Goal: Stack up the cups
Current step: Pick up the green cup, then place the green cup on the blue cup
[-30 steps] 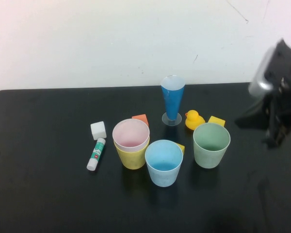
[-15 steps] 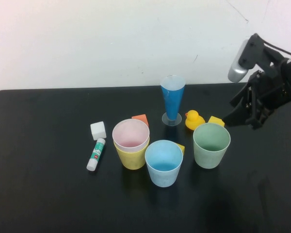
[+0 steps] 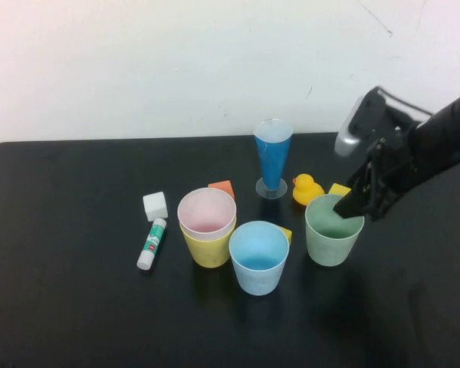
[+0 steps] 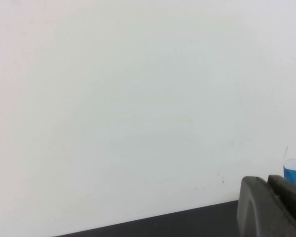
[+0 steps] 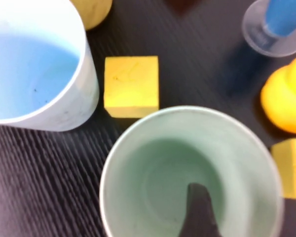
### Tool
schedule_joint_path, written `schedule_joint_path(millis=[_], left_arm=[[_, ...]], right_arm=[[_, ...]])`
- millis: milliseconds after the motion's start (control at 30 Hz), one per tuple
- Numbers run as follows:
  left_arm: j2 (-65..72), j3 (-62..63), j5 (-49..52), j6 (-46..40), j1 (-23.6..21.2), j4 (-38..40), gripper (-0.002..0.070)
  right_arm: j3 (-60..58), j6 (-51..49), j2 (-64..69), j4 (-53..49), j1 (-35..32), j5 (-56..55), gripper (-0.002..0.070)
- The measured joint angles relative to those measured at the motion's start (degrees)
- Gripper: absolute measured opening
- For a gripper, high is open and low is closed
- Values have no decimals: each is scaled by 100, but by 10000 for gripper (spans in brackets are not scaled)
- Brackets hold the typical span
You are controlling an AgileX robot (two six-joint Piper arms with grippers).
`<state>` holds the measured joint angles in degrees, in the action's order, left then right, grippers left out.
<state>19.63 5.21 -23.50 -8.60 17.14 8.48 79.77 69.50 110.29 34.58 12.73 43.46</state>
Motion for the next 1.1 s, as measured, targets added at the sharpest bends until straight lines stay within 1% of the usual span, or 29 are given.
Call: schedule_joint_path(millis=[100,167,267,433,500,600,700,933,1000,1100], left_arm=[[0,0,-10,-12,0,10,2],[0,0,-29,-12,0,8,2],[0,0,-77,-21,0,8,2],[0,0,-157,-67,0,8,2],[0,0,-157,-137,0,8,2],[0,0,-157,-180,0,8,2],[0,0,-157,-259,0,8,1],[0,0,-162,-275,0,8,1],[0,0,-162,-326,0,8,1],[0,0,-162,-683,0,13,2]], right_arm=[[9,0,226,65,46,-116,445],[9,0,349,119,44,-168,407],[9,0,430,266,44,-182,308],[9,0,438,340,47,-204,78],[38,60,438,313,47,-124,36],[263,114,438,59,47,283,28],[743,79,438,-156,47,893,27],[2432,-961,418,-130,93,2196,27],[2769,-1048,406,-57,219,2439,27],[3022,-1110,368,-192,635,2548,27]])
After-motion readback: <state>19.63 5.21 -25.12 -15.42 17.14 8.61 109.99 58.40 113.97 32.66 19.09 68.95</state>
